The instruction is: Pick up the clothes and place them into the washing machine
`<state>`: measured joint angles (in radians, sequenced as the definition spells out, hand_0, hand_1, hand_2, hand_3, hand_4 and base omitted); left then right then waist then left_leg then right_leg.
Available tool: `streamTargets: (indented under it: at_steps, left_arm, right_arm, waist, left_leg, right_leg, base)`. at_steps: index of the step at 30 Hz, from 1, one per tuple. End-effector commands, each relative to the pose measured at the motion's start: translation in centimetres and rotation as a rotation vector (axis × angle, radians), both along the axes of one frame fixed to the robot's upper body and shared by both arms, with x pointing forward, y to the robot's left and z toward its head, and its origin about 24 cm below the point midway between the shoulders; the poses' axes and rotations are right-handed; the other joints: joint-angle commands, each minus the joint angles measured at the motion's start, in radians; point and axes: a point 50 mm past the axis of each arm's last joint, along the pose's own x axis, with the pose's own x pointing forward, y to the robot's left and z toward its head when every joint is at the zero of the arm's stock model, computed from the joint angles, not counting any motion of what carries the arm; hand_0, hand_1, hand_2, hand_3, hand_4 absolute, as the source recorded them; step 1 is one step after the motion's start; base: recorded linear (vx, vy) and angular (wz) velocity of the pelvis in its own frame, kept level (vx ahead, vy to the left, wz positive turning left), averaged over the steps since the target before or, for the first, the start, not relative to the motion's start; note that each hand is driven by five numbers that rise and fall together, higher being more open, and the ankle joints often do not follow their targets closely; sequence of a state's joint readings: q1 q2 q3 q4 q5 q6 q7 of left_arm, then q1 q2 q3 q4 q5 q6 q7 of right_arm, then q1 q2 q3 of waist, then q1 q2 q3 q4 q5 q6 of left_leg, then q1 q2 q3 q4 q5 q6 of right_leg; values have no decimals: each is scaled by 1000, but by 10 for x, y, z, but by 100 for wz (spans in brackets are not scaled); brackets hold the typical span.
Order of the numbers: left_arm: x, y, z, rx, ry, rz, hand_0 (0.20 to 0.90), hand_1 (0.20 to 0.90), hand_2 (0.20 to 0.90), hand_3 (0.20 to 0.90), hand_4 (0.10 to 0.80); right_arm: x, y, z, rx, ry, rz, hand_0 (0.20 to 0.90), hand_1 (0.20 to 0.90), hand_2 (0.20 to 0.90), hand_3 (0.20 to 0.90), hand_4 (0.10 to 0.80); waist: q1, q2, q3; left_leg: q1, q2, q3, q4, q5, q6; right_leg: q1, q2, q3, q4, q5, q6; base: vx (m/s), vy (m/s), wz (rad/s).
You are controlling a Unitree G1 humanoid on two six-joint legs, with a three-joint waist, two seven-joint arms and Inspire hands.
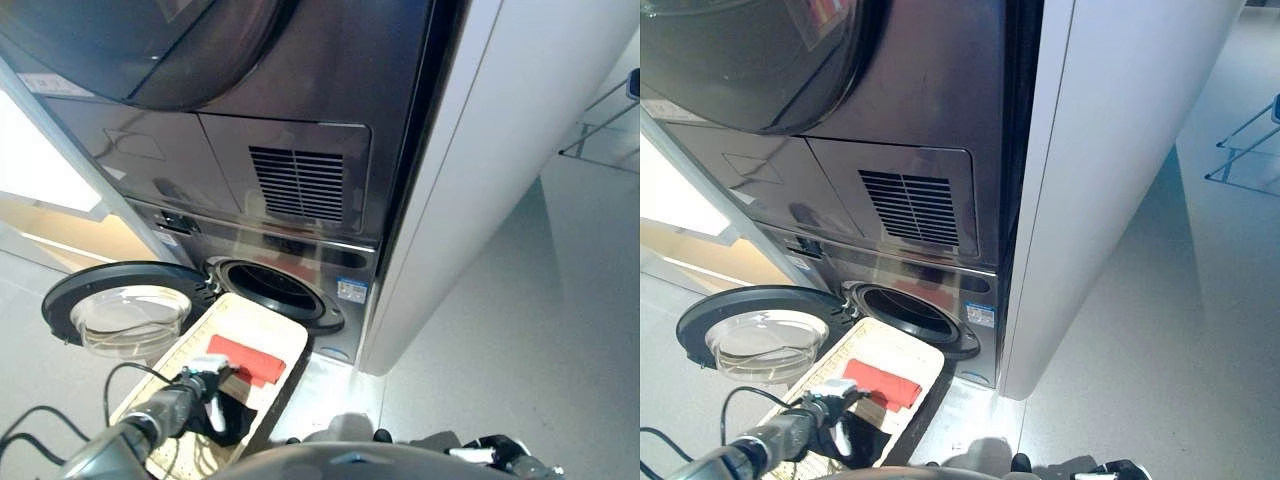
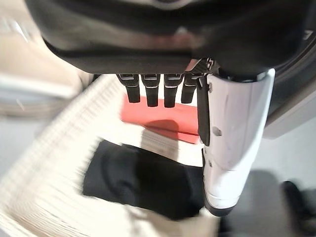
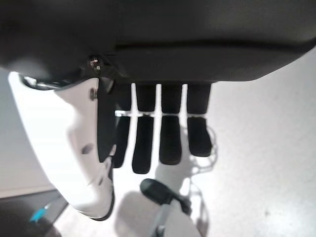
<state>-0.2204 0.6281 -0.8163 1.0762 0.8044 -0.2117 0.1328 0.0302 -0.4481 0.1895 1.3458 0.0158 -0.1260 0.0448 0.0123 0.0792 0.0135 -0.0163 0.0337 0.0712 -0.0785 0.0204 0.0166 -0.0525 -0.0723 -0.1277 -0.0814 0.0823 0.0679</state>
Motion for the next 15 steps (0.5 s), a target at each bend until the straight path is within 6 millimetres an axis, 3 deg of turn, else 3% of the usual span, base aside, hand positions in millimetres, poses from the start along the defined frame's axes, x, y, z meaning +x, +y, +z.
streamTargets:
  at_steps: [1, 9, 15]
  left_arm:
    - [49, 53, 66, 186, -204, -107, 900, 900, 900, 900, 800]
    - [83, 52, 109, 236, -303, -256, 900, 900, 900, 900, 800]
    - [92, 51, 114, 246, -351, -255, 900, 900, 900, 900, 800]
  right_arm:
    - [25, 12, 1, 26, -114, 39, 900, 900, 900, 900, 800]
    - [69, 11, 16, 29, -264, 68, 900, 900, 900, 900, 800]
    - [85, 11, 24, 25, -327, 72, 900, 900, 900, 900, 800]
  waist:
    - [-5, -90, 63]
    - [-18, -124, 184]
    - [-24, -136, 216]
  left_leg:
    - [-93, -24, -30, -2, 12, -61]
    - [-257, -20, -42, 89, 30, -58]
    - [-342, -17, -48, 127, 42, -59]
  right_leg:
    - [3, -41, 58, 3, -36, 56]
    - [-155, -34, 61, 83, -18, 33]
    - [-238, -30, 55, 125, -14, 28]
  base:
    - [-164, -49, 5]
    - [-185, -39, 10]
    - [-98, -6, 2]
